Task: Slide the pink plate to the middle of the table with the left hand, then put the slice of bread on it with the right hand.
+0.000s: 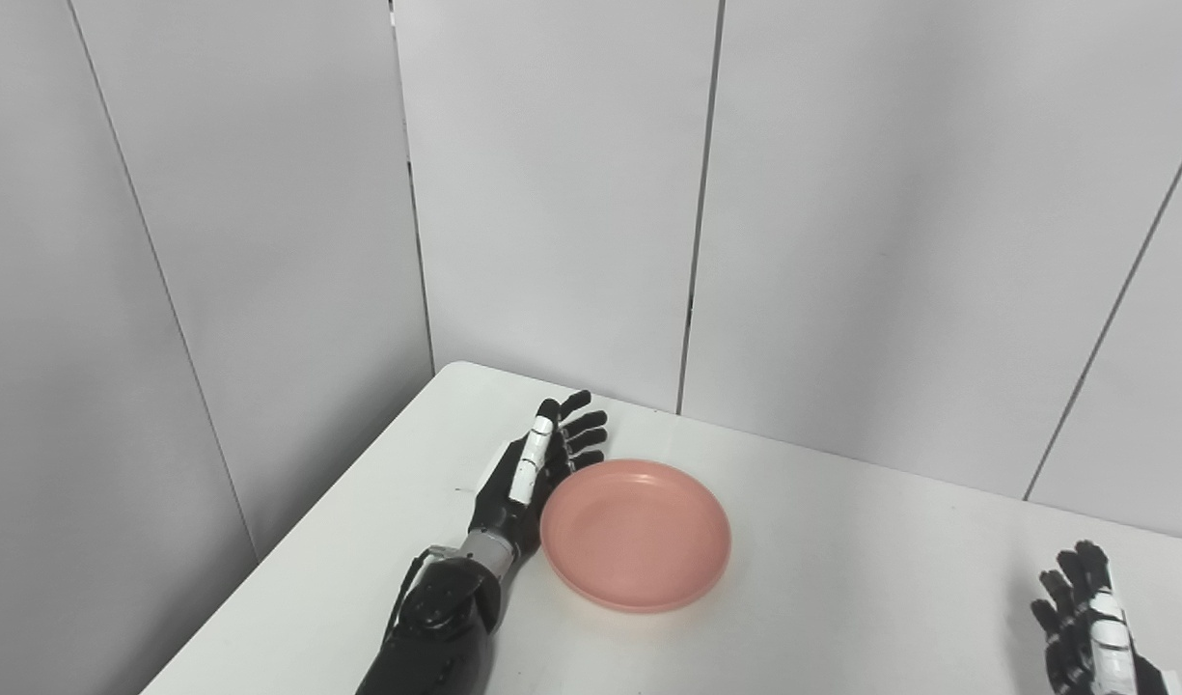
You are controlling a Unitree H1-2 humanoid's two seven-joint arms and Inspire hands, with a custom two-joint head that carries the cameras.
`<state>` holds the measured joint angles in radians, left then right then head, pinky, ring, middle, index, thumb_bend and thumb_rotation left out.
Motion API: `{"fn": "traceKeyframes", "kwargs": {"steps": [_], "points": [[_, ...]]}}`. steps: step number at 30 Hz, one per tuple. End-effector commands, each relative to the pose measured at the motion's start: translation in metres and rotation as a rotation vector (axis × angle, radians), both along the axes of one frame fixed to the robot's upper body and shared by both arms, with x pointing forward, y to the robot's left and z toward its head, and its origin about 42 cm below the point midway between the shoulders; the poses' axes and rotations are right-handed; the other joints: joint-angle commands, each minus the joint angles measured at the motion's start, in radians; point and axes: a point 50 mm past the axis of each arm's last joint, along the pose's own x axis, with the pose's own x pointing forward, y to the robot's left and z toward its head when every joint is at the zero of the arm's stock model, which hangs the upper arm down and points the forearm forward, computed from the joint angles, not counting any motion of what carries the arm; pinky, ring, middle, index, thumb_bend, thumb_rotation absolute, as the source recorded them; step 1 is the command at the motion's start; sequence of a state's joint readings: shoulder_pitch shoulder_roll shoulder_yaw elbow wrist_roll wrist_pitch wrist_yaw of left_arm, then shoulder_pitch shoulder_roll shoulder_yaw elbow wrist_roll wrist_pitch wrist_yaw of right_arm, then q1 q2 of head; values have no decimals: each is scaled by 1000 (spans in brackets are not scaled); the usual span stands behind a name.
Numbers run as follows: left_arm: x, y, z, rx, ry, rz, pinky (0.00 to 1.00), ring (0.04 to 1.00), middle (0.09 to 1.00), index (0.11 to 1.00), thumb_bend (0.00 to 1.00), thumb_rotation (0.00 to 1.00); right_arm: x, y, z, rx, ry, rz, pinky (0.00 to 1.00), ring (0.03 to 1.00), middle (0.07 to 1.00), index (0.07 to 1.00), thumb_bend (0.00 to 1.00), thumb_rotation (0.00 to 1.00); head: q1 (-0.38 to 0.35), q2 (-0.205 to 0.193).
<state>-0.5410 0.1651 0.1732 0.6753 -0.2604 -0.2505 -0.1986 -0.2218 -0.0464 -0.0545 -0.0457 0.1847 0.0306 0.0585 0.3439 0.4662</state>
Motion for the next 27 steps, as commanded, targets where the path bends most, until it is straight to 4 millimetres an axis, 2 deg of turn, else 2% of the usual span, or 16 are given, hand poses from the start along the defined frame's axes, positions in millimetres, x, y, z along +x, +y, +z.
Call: {"fn": "traceKeyframes", "kwargs": {"steps": [1,7,9,14,16,17,22,27], "points": [[-1,-12,7,-22,-23,-34,817,849,837,858,780,990,2,5,17,4,-53,6,1000,1000,1000,1000,547,939,0,1],[-7,-27,13,-70,-25,-66,817,852,840,855,785,980,2,11,16,-3,-50,-4,1000,995,999,995,616,903,-90,36],[-9,-30,15,-82,-32,-79,823,855,841,859,777,983,2,13,16,2,-51,-3,1000,990,994,989,614,896,-130,46],[-12,-40,18,-93,-34,-90,837,858,835,856,775,992,2,19,16,21,-54,4,1000,971,979,976,567,906,-172,59],[-13,-44,18,-104,-30,-100,844,862,841,857,784,984,2,21,16,24,-49,2,1000,965,973,970,576,897,-187,62],[-15,-46,18,-108,-30,-105,847,867,846,861,788,983,2,23,17,25,-50,3,1000,965,970,968,585,894,-219,70],[-21,-58,17,-132,-22,-131,854,875,859,866,778,980,4,28,19,31,-52,3,1000,972,972,967,612,878,-254,81],[-26,-70,16,-137,-9,-161,854,881,863,860,775,971,4,26,21,12,-67,-2,1000,968,970,964,599,883,-289,96]]}}
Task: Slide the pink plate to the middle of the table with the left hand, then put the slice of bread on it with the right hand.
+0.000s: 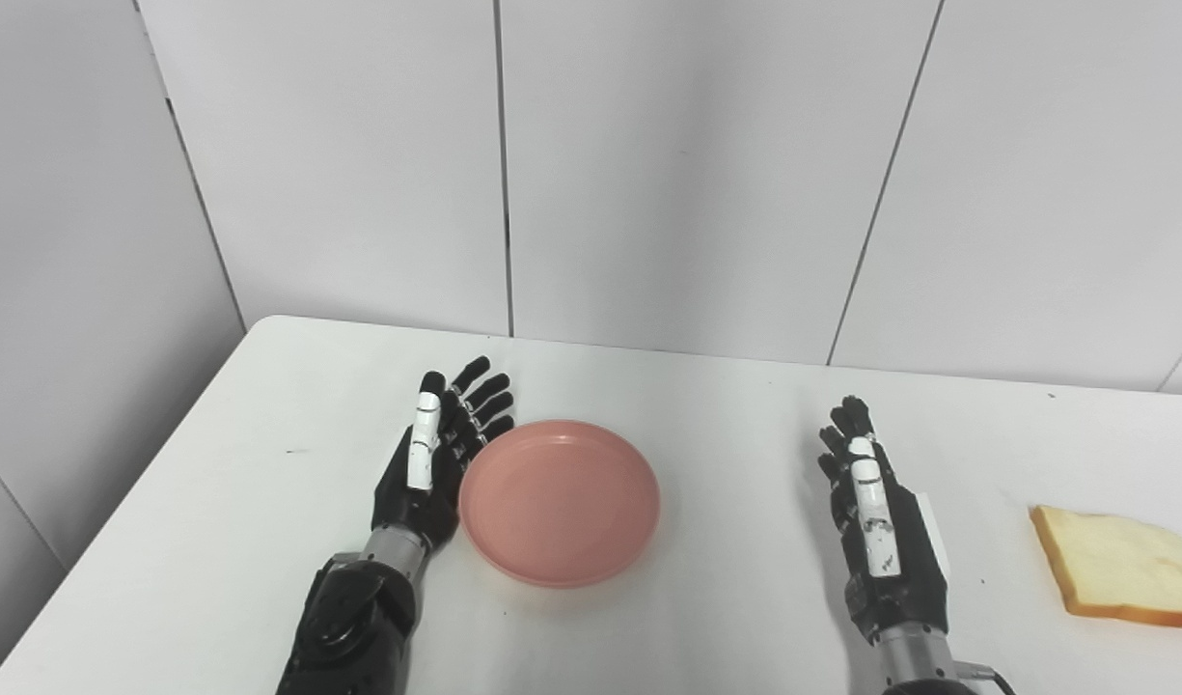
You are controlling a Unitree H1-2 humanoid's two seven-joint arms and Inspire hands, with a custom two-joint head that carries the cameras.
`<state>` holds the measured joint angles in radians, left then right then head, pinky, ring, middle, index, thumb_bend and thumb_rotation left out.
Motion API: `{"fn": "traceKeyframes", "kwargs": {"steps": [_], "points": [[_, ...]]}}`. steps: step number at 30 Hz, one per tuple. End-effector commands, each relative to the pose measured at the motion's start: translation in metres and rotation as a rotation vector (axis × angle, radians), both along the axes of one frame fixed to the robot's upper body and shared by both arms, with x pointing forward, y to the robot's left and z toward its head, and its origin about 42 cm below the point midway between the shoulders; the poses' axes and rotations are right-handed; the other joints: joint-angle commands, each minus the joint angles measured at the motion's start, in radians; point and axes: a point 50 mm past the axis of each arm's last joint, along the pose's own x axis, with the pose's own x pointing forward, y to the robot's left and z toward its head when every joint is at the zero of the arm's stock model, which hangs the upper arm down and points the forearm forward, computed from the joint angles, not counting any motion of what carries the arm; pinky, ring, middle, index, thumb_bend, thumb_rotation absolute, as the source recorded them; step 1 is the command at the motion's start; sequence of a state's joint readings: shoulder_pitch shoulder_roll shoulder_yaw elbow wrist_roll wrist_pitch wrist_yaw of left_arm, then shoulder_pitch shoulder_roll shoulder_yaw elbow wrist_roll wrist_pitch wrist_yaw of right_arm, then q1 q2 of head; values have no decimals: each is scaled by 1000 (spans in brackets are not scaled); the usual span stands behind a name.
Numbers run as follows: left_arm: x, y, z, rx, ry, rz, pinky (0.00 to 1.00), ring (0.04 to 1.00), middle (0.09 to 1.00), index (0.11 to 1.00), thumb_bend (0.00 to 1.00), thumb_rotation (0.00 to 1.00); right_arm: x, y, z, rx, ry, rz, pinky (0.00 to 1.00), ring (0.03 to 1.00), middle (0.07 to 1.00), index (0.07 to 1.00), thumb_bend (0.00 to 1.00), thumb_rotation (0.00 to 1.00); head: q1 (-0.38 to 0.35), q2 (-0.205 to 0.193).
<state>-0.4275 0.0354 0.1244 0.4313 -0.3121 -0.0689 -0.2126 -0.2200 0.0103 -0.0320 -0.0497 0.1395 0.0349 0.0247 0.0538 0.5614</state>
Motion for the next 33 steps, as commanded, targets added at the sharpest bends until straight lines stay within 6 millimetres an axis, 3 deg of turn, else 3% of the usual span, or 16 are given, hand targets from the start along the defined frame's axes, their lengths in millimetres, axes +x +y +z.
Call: {"fn": "traceKeyframes", "kwargs": {"steps": [1,20,26,33], "points": [[4,-8,18,1,-64,-26,851,884,866,861,771,980,6,3,22,-3,-79,6,1000,964,967,960,597,882,-5,3],[-25,-55,13,-30,-64,-55,871,892,874,869,764,959,0,1,29,-10,-88,-5,1000,971,972,956,610,880,-126,27],[-36,-79,10,-40,-55,-99,903,901,897,881,743,952,-3,-6,33,1,-76,-20,992,955,963,953,641,866,-143,36],[-40,-100,5,-24,-51,-120,895,893,892,881,750,942,-3,-23,35,5,-88,-48,998,959,961,954,654,859,-121,14]]}}
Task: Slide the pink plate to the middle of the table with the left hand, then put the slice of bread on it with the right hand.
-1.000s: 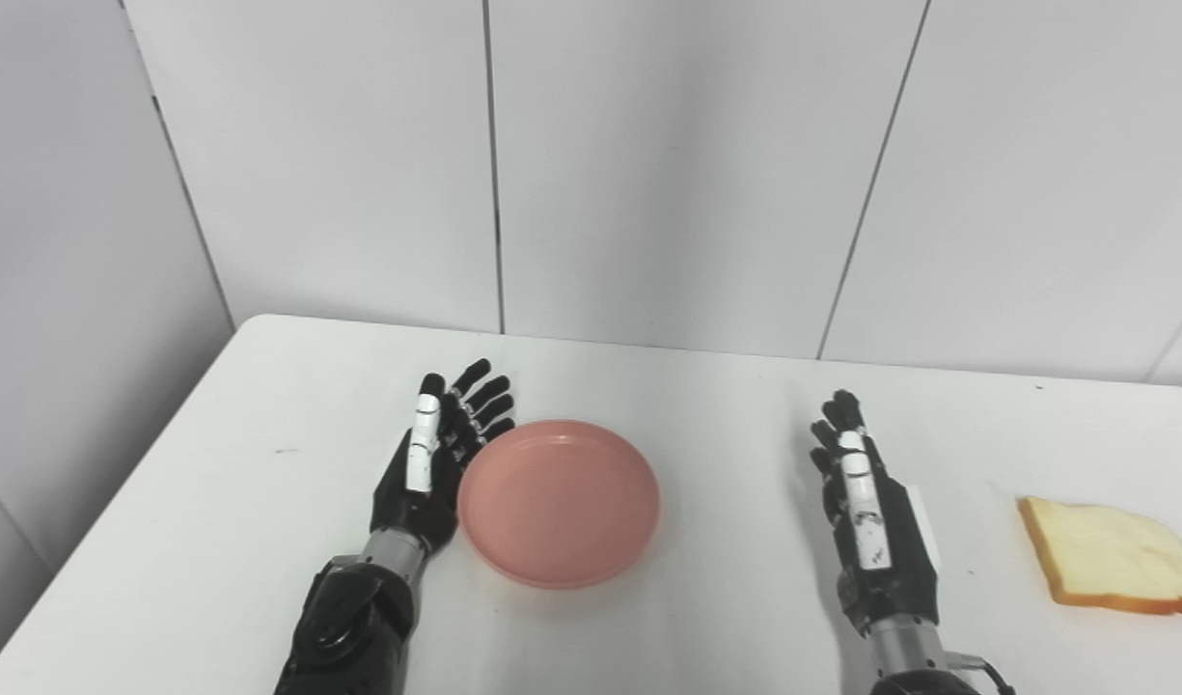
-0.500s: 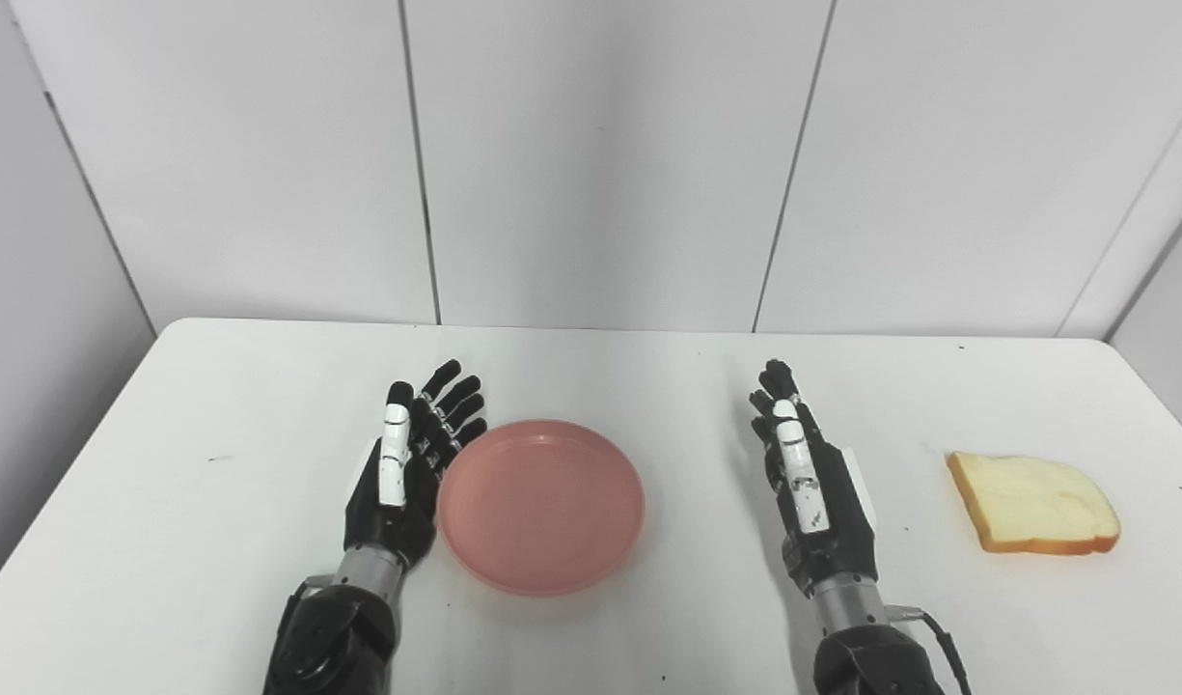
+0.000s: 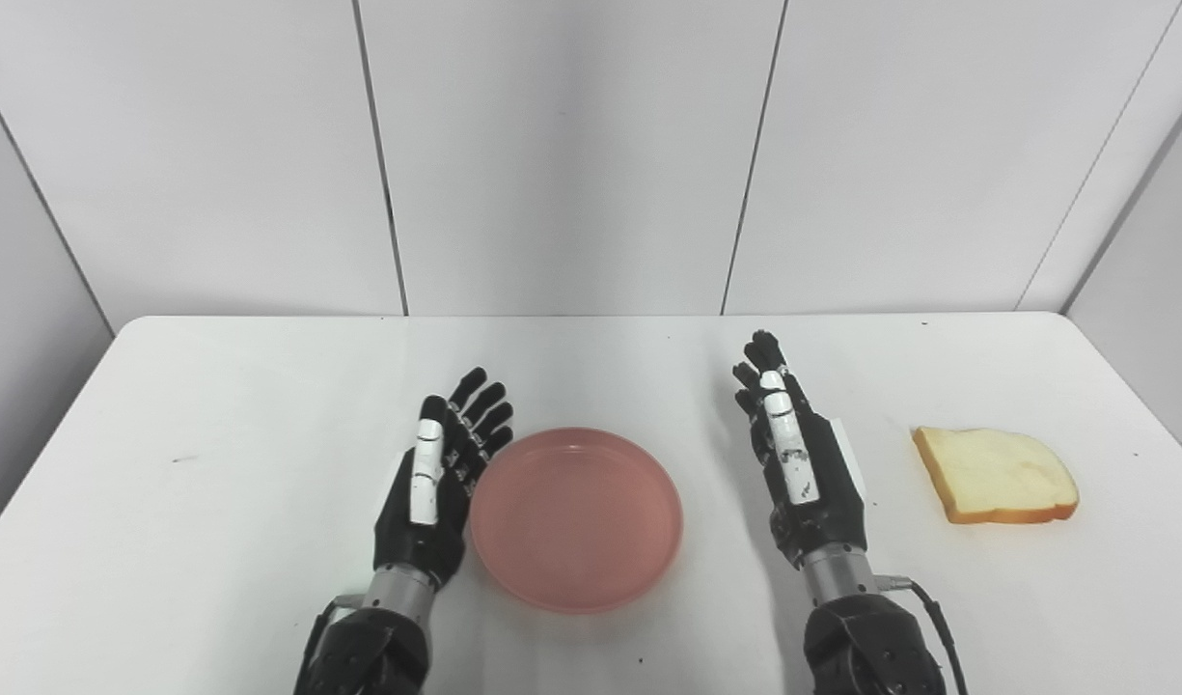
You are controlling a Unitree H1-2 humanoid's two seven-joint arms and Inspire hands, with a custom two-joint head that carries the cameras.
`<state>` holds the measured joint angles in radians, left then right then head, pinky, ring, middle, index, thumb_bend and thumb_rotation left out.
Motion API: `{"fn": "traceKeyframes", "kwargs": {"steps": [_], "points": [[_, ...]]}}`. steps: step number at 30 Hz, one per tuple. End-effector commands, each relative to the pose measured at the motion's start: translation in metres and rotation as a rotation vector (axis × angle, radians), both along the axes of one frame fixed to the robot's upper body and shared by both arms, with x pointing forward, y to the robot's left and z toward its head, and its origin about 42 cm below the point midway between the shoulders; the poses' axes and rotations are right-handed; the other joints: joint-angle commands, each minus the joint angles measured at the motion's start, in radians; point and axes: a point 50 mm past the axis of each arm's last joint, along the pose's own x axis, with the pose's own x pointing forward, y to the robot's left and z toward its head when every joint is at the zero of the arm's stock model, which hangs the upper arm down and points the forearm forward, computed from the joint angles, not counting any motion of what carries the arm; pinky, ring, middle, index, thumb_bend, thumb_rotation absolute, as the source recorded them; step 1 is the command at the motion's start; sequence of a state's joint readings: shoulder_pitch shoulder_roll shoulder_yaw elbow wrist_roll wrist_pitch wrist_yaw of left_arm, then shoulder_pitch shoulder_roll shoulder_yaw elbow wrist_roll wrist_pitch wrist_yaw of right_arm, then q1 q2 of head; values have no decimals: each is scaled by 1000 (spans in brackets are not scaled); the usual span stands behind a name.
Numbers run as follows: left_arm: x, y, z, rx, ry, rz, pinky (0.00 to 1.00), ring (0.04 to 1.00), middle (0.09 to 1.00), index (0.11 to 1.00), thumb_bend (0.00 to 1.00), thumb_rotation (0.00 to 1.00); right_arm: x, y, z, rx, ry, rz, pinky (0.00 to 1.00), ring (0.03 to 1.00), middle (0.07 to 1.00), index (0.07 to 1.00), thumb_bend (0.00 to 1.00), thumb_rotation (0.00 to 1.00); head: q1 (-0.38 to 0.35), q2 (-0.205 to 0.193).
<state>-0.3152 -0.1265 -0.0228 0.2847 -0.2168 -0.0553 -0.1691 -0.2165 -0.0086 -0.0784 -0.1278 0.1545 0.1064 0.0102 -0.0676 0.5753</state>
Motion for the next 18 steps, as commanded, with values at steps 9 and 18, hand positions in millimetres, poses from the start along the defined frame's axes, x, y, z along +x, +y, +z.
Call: {"fn": "traceKeyframes", "kwargs": {"steps": [9,18], "points": [[4,-29,5,-23,-30,-18,902,900,889,871,757,940,0,-40,35,-13,-131,0,1000,958,963,961,653,873,36,-18],[9,-30,5,-7,-33,-17,914,912,909,880,759,955,-2,-104,81,-132,-181,1,857,847,863,882,672,603,-13,-23]]}}
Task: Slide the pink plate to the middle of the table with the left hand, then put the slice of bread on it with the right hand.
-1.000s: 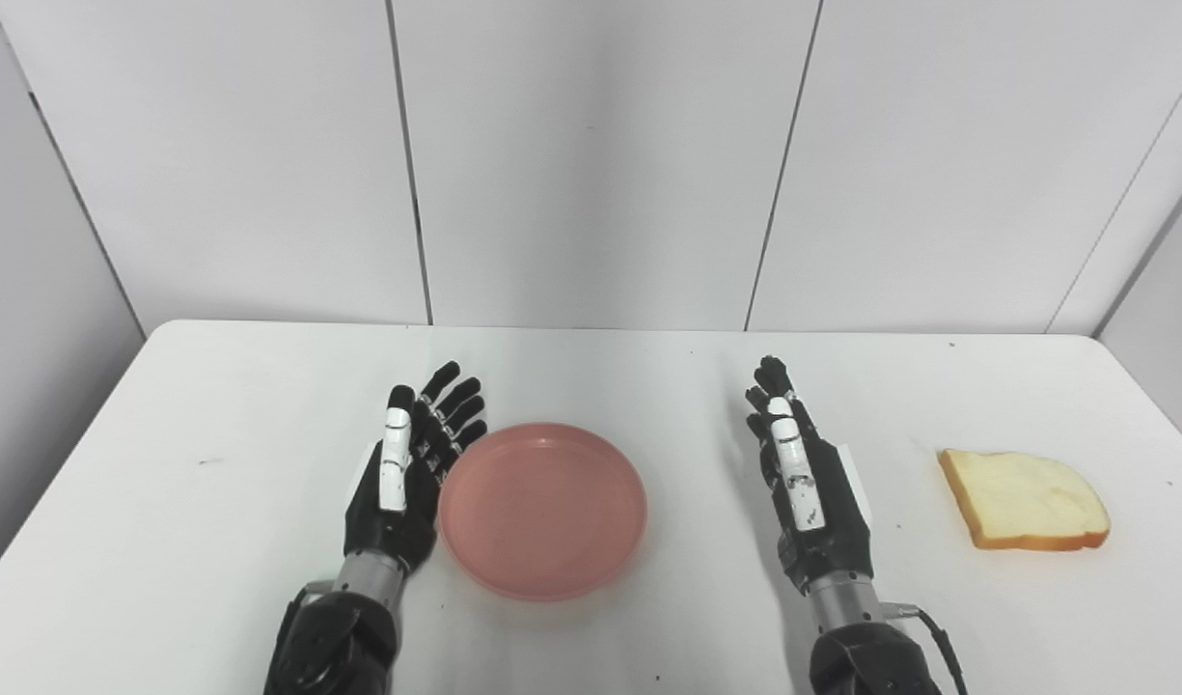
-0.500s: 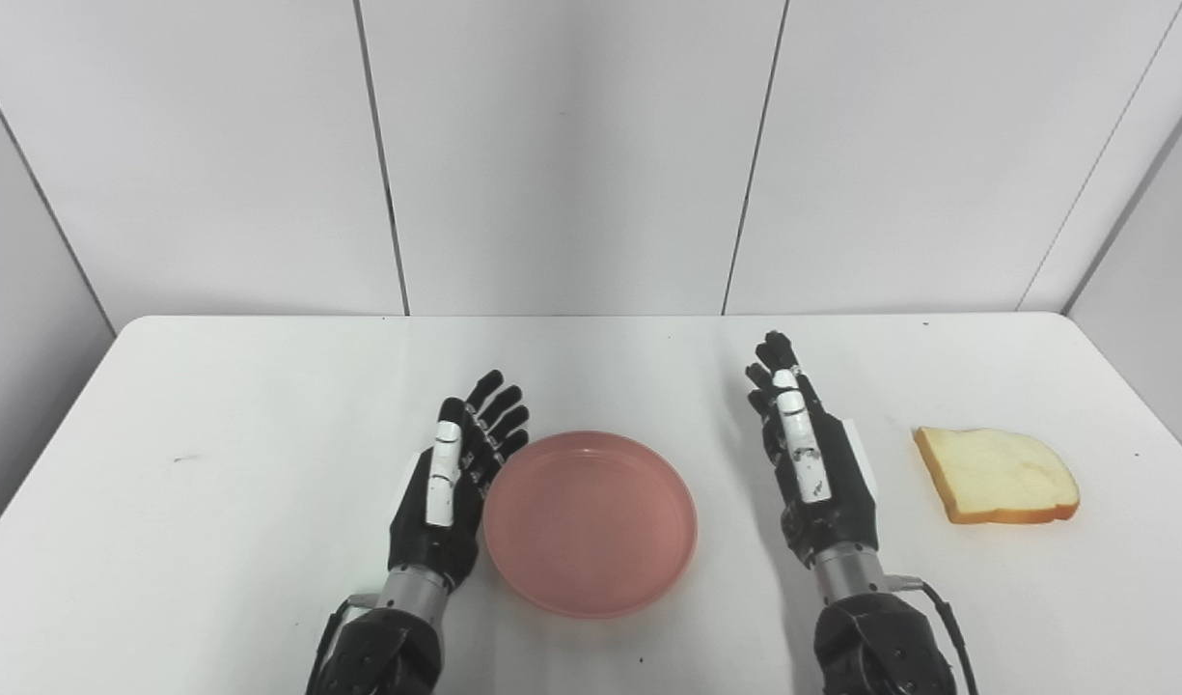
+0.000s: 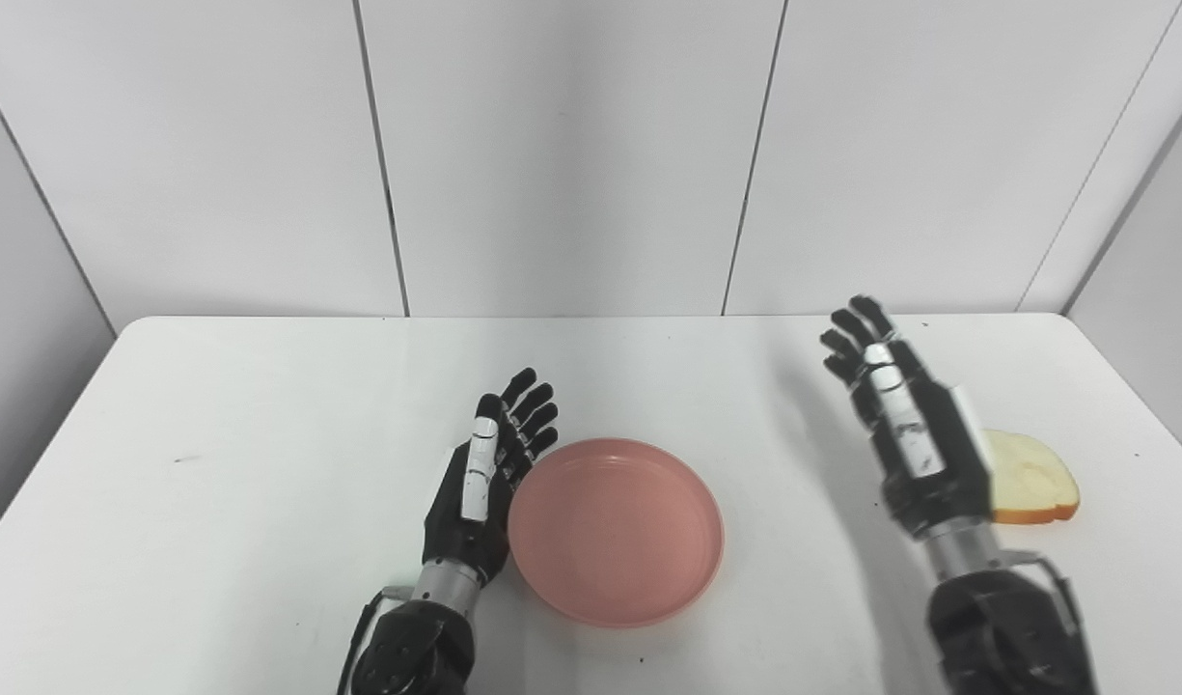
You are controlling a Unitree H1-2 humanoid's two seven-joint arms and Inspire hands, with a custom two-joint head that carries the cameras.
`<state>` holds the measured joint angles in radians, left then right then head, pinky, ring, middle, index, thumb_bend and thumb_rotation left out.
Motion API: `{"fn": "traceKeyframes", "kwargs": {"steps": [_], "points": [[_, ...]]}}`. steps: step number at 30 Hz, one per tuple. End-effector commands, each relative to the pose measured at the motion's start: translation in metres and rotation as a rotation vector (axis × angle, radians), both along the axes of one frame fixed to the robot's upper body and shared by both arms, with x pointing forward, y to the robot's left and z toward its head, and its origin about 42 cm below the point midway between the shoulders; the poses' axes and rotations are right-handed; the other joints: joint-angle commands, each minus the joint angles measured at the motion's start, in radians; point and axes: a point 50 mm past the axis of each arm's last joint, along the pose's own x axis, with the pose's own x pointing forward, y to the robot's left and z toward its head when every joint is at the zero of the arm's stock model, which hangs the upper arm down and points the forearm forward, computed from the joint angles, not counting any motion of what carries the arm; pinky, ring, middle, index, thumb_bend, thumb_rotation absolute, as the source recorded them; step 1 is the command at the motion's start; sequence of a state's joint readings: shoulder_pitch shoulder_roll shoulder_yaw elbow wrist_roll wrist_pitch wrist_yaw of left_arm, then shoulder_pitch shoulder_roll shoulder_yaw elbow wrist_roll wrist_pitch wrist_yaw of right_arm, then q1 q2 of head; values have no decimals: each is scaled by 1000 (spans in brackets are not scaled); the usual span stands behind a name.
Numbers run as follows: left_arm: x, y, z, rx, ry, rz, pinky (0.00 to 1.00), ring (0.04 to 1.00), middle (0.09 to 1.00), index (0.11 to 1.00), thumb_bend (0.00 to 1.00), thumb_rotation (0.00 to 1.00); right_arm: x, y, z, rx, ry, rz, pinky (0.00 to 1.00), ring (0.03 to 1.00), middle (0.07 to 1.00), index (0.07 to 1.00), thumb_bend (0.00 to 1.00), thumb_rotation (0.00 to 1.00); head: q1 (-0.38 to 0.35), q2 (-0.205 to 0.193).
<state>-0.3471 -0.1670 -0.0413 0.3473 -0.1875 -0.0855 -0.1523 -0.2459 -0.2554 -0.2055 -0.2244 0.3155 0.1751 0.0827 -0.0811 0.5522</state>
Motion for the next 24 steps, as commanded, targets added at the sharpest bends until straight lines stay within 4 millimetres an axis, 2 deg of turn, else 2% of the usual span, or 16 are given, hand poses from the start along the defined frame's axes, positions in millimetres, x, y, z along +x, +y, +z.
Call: {"fn": "traceKeyframes", "kwargs": {"steps": [1,2,3,6,9,11,14,17,22,24], "points": [[5,-4,6,-6,-36,3,912,912,908,875,755,961,2,-16,33,-60,-75,20,835,834,858,880,679,563,-18,-3],[5,-3,5,-3,-35,3,911,914,910,874,751,963,2,-23,37,-78,-70,15,809,811,845,869,704,494,-22,-4],[6,-2,5,1,-34,3,911,914,910,874,750,963,3,-31,43,-102,-65,9,806,807,843,868,707,484,-36,-6],[7,2,4,4,-27,4,903,914,912,876,753,961,4,-53,60,-194,-47,-6,789,808,837,876,632,317,-74,-12],[9,6,3,3,-27,7,910,916,909,877,744,959,6,-69,72,-355,-21,-51,747,795,818,879,652,331,-131,-23],[10,9,2,5,-29,10,913,918,908,875,736,963,8,-79,78,-437,-6,-55,818,833,827,876,703,352,-156,-30],[10,13,1,11,-33,14,908,916,908,873,736,965,10,-91,84,-534,19,-69,841,848,837,874,760,379,-178,-34],[10,16,2,8,-26,14,905,913,910,871,739,961,11,-100,89,-614,55,-73,821,856,855,878,787,366,-203,-36],[10,21,2,13,-28,14,897,909,909,865,746,961,18,-120,95,-780,120,-51,921,936,915,906,798,382,-230,-40],[10,23,2,15,-26,14,892,907,908,866,750,957,22,-125,97,-819,150,-54,950,969,942,907,834,368,-241,-45]]}}
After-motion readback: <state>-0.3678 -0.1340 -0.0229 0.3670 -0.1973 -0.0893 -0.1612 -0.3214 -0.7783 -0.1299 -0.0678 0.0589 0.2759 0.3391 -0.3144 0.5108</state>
